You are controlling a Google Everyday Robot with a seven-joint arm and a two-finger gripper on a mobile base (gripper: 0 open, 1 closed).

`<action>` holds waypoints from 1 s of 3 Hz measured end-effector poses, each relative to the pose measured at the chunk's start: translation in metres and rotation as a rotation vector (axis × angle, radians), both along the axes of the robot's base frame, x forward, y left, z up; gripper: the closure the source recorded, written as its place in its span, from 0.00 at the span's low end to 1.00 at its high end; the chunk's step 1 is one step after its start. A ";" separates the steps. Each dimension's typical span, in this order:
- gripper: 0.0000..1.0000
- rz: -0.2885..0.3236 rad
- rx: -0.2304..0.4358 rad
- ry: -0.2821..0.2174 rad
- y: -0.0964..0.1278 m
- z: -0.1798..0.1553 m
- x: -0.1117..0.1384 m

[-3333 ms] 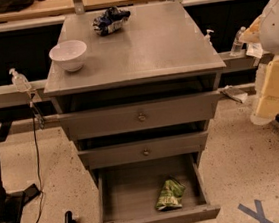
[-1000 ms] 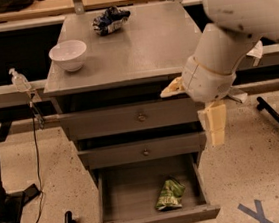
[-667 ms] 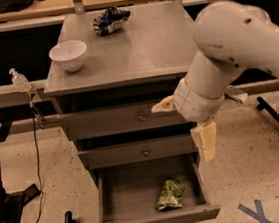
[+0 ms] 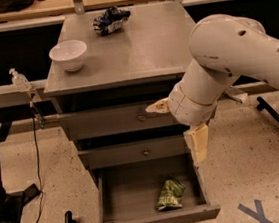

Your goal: Pick green jalapeno chip bag from bottom drawer and place on counter

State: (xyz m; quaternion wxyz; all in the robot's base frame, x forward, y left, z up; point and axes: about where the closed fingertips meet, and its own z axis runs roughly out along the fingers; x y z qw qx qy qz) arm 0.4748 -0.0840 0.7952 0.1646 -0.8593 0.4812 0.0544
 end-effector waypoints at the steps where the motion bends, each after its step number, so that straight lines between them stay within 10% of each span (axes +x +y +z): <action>1: 0.00 0.075 -0.058 0.008 0.008 -0.017 -0.001; 2: 0.00 0.365 -0.198 -0.043 0.024 -0.060 -0.020; 3: 0.00 0.390 -0.192 -0.043 0.022 -0.057 -0.020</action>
Offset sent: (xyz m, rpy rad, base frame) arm -0.0372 0.0359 -0.0967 -0.3167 -0.2017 0.8753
